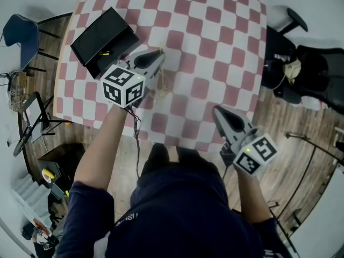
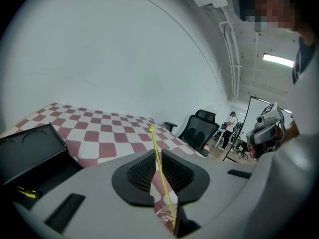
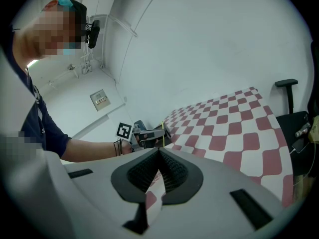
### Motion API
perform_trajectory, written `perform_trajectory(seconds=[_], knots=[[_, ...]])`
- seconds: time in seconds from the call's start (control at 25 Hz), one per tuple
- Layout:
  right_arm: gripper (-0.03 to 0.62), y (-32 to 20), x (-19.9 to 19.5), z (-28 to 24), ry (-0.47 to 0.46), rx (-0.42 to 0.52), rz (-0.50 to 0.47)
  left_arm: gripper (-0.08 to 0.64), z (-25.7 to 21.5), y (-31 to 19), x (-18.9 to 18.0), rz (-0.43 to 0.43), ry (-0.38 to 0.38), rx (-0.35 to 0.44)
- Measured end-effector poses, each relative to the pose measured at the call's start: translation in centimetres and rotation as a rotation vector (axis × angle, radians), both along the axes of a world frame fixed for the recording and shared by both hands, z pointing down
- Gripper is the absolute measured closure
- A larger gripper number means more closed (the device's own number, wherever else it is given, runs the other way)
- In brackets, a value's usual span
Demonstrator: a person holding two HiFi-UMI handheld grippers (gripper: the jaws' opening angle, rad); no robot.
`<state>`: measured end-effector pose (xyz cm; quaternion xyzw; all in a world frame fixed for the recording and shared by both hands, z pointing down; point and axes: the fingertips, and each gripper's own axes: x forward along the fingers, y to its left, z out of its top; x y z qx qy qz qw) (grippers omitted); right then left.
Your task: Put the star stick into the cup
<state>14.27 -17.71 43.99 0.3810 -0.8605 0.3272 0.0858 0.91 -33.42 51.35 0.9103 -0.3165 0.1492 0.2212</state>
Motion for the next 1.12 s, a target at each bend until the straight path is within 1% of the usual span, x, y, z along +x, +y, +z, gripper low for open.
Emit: perform_trajectory(seconds=[0.16, 0.32, 0.6, 0.8, 1.12], knots=[[0.577, 0.0, 0.2, -0.1, -0.002, 0.005, 0.007, 0.494, 0.5, -0.5, 0.2, 0.0, -0.024, -0.02], [0.577, 0.0, 0.3, -0.2, -0.003, 0.006, 0.009, 0.456, 0.7, -0.8, 0.1, -0.014, -0.033, -0.031], [0.577, 0.2, 0.4, -0.4, -0.007, 0.013, 0.006, 0.41, 0.6, -0.5, -0.2, -0.026, -0.048, -0.032], [0.577, 0.1, 0.0, -1.2, -0.014, 0.038, 0.002, 0.403, -0.5, -0.2, -1.2, -0.048, -0.057, -0.019], [0.578, 0.2, -0.9, -3.2, -0.021, 0.085, -0.009, 0.397, -3.4, 0.7, -3.4, -0.082, -0.058, 0.017]])
